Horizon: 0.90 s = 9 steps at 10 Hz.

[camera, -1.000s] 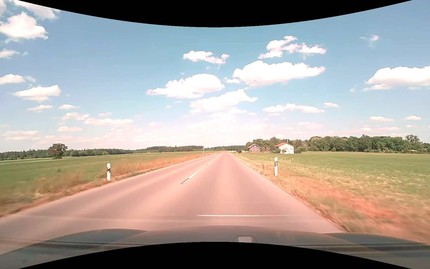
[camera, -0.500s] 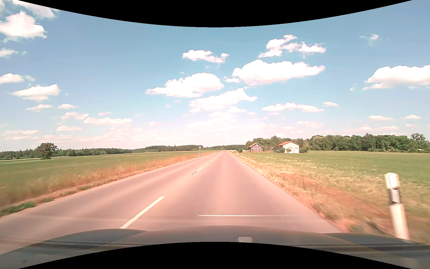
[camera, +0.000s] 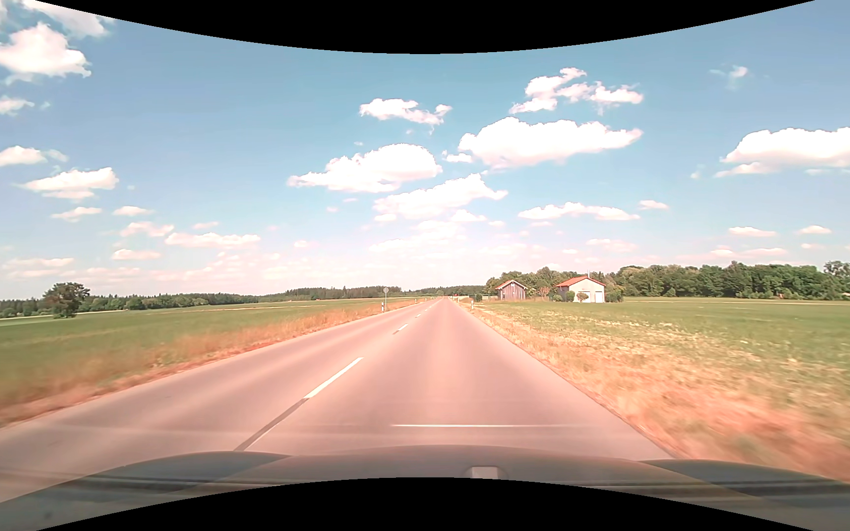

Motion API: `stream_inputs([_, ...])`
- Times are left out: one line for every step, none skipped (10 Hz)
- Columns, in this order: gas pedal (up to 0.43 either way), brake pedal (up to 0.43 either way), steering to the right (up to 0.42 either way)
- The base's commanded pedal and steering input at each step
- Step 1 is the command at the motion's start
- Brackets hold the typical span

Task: Follow the waypoints while adhering to traffic rules and regulations

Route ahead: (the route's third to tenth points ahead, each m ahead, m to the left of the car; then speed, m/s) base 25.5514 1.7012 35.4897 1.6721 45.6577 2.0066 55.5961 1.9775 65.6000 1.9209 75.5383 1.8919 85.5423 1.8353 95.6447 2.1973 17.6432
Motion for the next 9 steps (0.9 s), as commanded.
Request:
stream_inputs([0.260, 0.000, -0.001])
stream_inputs([0.260, 0.000, -0.002])
stream_inputs([0.260, 0.000, -0.002])
stream_inputs([0.260, 0.000, -0.002])
stream_inputs([0.228, 0.000, -0.002])
stream_inputs([0.189, 0.000, -0.002])
stream_inputs([0.189, 0.000, -0.002])
stream_inputs([0.189, 0.000, -0.002])
stream_inputs([0.197, 0.000, -0.002])
